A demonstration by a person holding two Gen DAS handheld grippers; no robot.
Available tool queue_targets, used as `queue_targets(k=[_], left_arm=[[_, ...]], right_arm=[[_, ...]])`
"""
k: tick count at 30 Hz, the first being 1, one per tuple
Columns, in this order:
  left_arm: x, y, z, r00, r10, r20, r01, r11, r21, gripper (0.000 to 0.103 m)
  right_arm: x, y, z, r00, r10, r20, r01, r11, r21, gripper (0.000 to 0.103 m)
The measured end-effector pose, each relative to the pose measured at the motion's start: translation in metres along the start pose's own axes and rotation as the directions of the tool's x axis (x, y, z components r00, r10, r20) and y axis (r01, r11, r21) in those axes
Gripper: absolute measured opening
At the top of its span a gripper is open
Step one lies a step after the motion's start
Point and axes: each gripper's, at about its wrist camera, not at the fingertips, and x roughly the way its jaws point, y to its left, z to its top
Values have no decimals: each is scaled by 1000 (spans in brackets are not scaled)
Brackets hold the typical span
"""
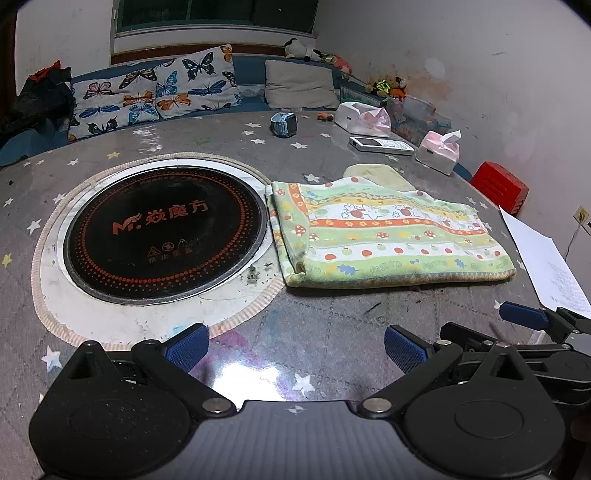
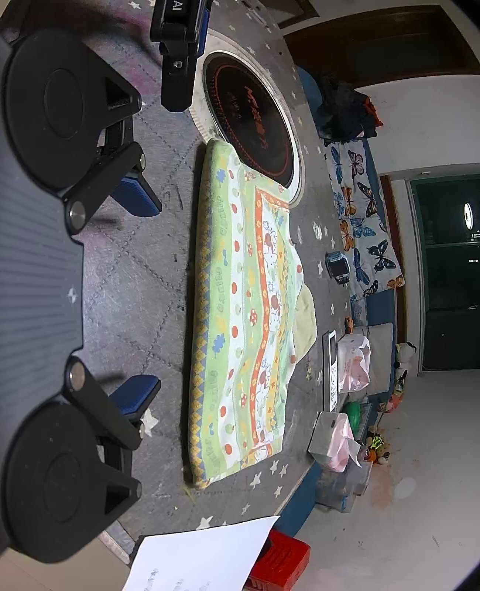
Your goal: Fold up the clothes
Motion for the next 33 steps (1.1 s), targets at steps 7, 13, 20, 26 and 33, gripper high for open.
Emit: queue_targets(k=[7,13,20,26,33], left_arm=[[-1,1,-1,1000,-3,3,3,1000,-4,103],[-1,1,-1,1000,-7,4,7,1000,-11,103],[-1,2,-1,1000,-10,2,10,1000,-13,103],[0,0,-1,1000,-10,0,10,1000,-10,103],[1,-3,-1,1000,-10,1,10,1000,-5,103]], right_arm=[[-1,3,1,1000,-4,3,4,1000,-4,95],[-1,5,1,1000,-5,1,5,1000,-5,96],[-1,4,1,1000,-5,5,5,1000,1,98],[-2,5,1,1000,-5,7,5,1000,0,98],[-1,5,0,1000,-1,5,1,1000,1,98]])
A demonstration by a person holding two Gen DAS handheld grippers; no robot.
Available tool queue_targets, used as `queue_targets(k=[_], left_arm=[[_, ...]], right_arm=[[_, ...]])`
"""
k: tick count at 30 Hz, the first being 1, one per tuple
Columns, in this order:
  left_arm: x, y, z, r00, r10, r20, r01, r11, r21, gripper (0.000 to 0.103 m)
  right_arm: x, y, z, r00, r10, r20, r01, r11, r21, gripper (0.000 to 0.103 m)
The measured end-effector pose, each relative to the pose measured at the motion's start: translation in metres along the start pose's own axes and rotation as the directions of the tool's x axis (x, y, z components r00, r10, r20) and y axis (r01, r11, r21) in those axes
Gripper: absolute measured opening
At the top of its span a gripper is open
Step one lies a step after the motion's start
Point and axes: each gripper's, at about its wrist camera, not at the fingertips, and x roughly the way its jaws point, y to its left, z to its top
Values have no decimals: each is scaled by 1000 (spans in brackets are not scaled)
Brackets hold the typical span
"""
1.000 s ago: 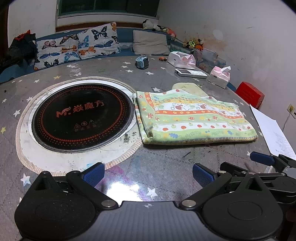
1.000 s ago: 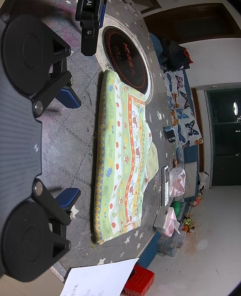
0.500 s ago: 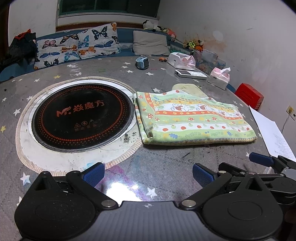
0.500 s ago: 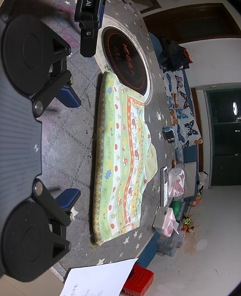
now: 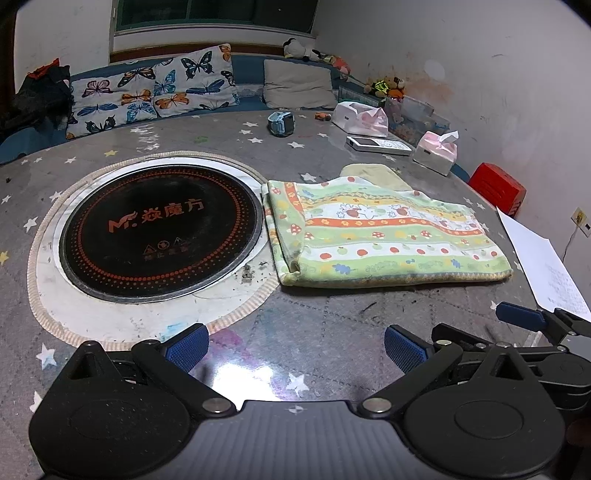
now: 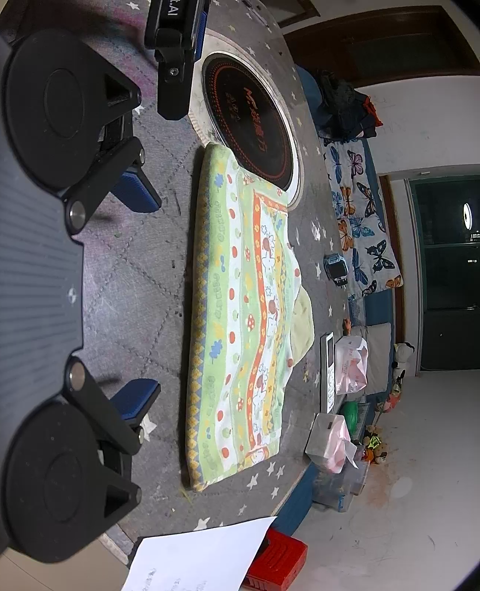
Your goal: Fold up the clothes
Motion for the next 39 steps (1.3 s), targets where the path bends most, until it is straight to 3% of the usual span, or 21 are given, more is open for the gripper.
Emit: queue_targets(k=[11,30,39], left_arm=[[5,-3,2,1000,27,-3,-27,999,17,103],[3,-2,5,1000,-26,3,26,1000,2,103],[5,-6,5,1000,-19,11,19,1000,19,103]], right_arm=[[2,-1,0,1000,-2,-3,2,1000,7,99],[6,-1,0,1000,3,-8,-2,1000,4,99],[7,-2,0,1000,-1,-9,1,1000,5,99]])
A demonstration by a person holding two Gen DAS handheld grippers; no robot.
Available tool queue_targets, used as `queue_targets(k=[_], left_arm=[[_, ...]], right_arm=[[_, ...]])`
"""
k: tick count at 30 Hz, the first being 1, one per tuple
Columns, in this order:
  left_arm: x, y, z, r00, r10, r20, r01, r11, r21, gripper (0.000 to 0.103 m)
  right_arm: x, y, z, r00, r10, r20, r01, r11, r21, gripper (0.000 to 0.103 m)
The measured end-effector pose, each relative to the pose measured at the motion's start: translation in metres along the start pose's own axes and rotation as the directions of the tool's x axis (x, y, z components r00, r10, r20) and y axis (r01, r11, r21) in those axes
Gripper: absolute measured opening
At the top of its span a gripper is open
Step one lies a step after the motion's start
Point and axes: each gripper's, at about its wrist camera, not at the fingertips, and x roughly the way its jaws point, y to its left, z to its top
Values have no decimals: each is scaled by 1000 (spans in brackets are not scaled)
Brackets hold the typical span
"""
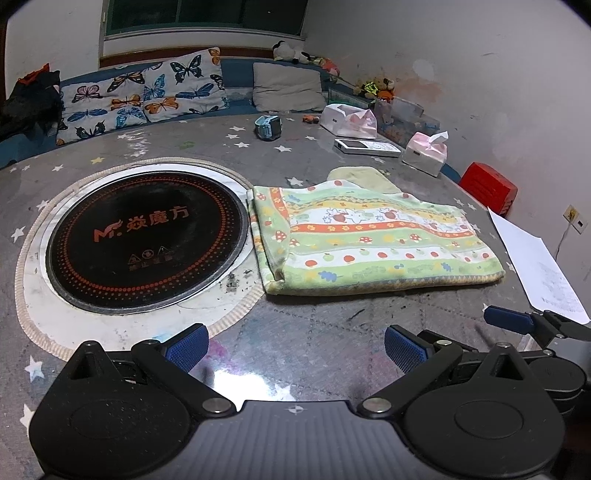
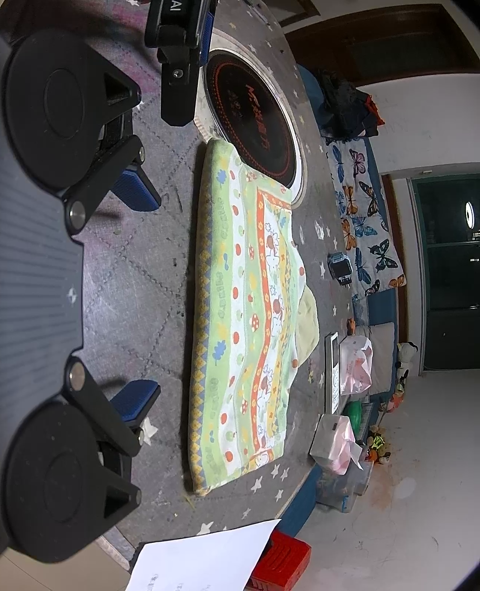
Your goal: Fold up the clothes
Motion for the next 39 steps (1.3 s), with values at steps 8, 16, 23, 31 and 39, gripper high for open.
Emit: queue_targets(k=[8,16,23,31,39], left_arm=[[1,-3,1,999,44,4,-44,999,10,103],[0,-5,0,996,89,25,-89,996,17,103],[1,-7,-1,998,63,14,-64,998,22,103],[2,-12,-2,997,74,15,-75,996,41,103],[2,-16,-1,998,64,19,-65,997,44,103]], right_arm=[[0,-2,0,1000,-4,2,4,1000,8,100],[1,-2,-1,1000,-1,3,1,1000,7,100],[1,-2,-1,1000,2,3,-2,1000,6,100],[2,-5,-1,1000,-4,4,4,1000,16,100],[2,-6,-1,1000,-3,4,3,1000,16,100]])
